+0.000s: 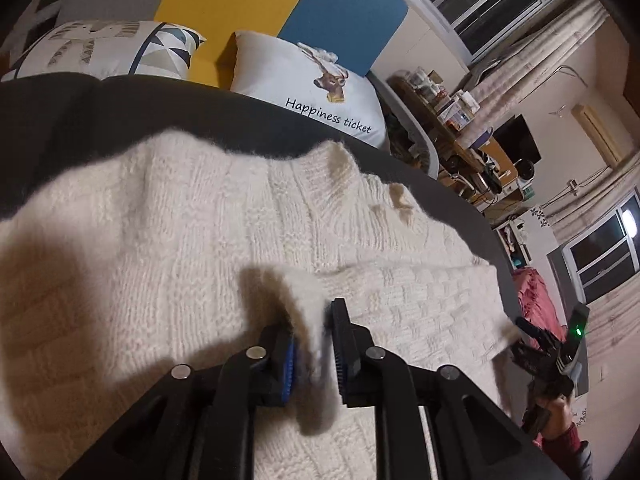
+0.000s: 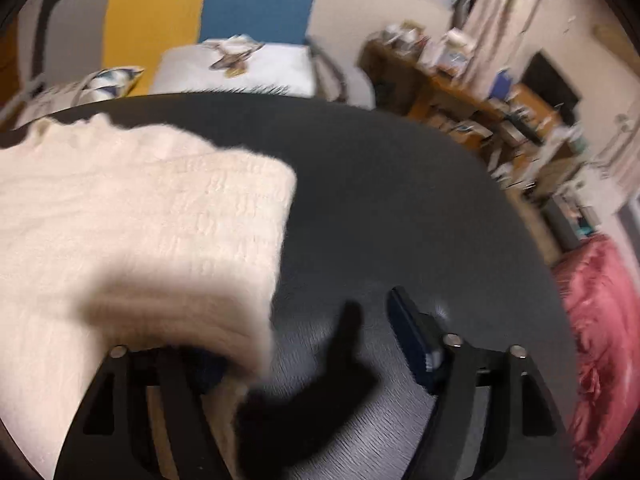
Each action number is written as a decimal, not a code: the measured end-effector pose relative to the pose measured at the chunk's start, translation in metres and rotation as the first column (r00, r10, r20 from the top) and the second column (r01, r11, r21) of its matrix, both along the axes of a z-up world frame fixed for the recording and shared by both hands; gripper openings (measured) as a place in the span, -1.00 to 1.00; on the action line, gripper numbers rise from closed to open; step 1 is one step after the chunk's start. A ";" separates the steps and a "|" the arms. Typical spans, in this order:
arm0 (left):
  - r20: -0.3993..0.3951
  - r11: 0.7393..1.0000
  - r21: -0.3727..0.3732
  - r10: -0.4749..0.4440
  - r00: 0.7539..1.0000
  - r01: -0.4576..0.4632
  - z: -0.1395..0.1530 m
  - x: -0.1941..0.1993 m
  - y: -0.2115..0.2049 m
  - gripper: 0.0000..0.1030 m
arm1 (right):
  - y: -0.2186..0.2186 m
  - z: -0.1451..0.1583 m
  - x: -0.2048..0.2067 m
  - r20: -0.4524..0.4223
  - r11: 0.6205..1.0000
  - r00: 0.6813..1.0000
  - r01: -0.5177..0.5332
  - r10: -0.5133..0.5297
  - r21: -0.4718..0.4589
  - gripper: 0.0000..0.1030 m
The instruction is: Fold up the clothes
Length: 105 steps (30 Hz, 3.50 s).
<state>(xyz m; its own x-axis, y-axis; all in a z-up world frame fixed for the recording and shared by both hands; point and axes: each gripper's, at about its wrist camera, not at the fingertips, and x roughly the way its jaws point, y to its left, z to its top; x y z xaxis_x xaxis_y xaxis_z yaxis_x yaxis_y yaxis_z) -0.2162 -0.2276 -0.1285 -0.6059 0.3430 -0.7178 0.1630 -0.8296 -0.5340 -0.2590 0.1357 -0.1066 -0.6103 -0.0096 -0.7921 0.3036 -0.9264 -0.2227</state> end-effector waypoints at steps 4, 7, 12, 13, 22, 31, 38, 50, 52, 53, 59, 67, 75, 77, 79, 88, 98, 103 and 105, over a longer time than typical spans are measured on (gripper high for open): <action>0.004 0.999 -0.039 -0.005 1.000 0.005 0.004 -0.013 0.005 -0.63 | 0.031 0.014 0.014 0.089 0.985 0.995 -0.019 0.034 -0.169 0.61; -0.008 0.999 -0.051 -0.005 1.000 0.004 0.000 -0.012 0.008 -0.63 | 0.055 0.017 0.018 0.196 0.852 0.973 0.001 0.119 -0.524 0.62; -0.026 0.999 -0.037 0.015 1.000 -0.016 -0.004 -0.008 0.007 -0.63 | 0.067 -0.003 0.018 0.269 0.639 0.957 0.140 0.108 -0.756 0.65; -0.024 0.999 -0.025 0.019 1.000 -0.020 -0.004 -0.008 0.006 -0.63 | 0.070 -0.007 0.018 0.283 0.587 0.953 0.169 0.109 -0.792 0.68; -0.036 1.000 -0.015 0.025 0.999 -0.026 -0.006 -0.006 0.006 -0.63 | 0.087 -0.040 0.016 0.400 0.092 0.906 0.390 0.137 -0.916 0.77; -0.050 0.991 -0.134 -0.006 0.999 -0.001 -0.001 -0.006 0.018 -0.72 | 0.071 -0.029 -0.007 0.341 0.268 0.934 0.356 -0.102 -0.895 0.77; -0.006 0.963 0.262 0.062 0.998 -0.058 -0.021 -0.006 -0.030 -0.63 | 0.045 -0.022 -0.006 0.294 0.514 0.949 0.308 -0.110 -0.801 0.76; -0.008 0.992 0.064 -0.111 0.994 0.111 -0.005 -0.013 -0.005 -0.66 | 0.041 0.010 0.031 0.263 0.734 0.964 0.158 0.029 -0.660 0.77; -0.029 0.984 -0.069 -0.167 0.985 0.165 0.003 -0.008 0.008 -0.77 | 0.035 0.018 0.037 0.231 0.782 0.972 0.110 0.044 -0.613 0.77; -0.036 0.971 -0.144 -0.199 0.979 0.192 0.008 -0.005 0.017 -0.84 | 0.030 0.022 0.038 0.213 0.803 0.976 0.086 0.052 -0.589 0.77; -0.146 0.944 -0.303 -0.183 0.972 0.132 0.053 -0.012 0.029 -0.86 | -0.016 0.032 0.017 0.129 0.902 0.986 -0.037 0.101 -0.430 0.77; 0.003 0.960 -0.267 -0.089 0.996 0.086 0.014 -0.024 0.022 -0.81 | -0.036 -0.014 -0.028 0.203 0.969 0.978 0.002 0.050 -0.249 0.81; -0.080 0.982 -0.175 0.058 0.995 -0.071 0.038 0.003 -0.011 -0.63 | 0.006 0.014 -0.043 0.180 0.861 0.969 -0.058 0.171 -0.506 0.82; -0.114 0.983 -0.178 0.031 0.993 -0.051 0.042 0.003 -0.005 -0.63 | 0.004 0.021 -0.054 0.176 0.830 0.958 -0.097 0.228 -0.550 0.82; -0.119 0.976 -0.218 -0.001 0.993 -0.025 0.041 -0.003 0.006 -0.63 | 0.002 0.024 -0.065 0.176 0.800 0.945 -0.124 0.276 -0.587 0.82; -0.036 0.957 -0.290 -0.039 0.999 0.027 0.014 -0.008 0.027 -0.63 | -0.020 -0.009 -0.119 0.190 0.903 0.958 -0.118 0.213 -0.414 0.81; -0.161 0.942 -0.294 -0.214 0.964 0.160 0.070 -0.011 0.089 -0.60 | 0.055 0.033 -0.051 0.224 0.703 0.936 -0.035 0.272 -0.710 0.81; -0.133 0.910 -0.149 -0.406 0.904 0.387 0.066 -0.067 0.177 -0.59 | 0.103 -0.005 -0.012 0.306 0.312 0.895 0.204 0.326 -0.928 1.00; -0.111 0.890 -0.142 -0.449 0.886 0.433 0.058 -0.087 0.208 -0.59 | 0.110 -0.011 -0.007 0.297 0.253 0.913 0.229 0.280 -0.940 1.00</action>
<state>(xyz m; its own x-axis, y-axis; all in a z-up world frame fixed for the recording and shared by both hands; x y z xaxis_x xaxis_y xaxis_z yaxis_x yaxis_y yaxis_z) -0.3032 -0.0191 -0.0709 -0.5054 0.5214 -0.6876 -0.3019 -0.8533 -0.4252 -0.2657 0.2457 -0.1175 -0.2915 -0.9069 -0.3043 0.1404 -0.3553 0.9242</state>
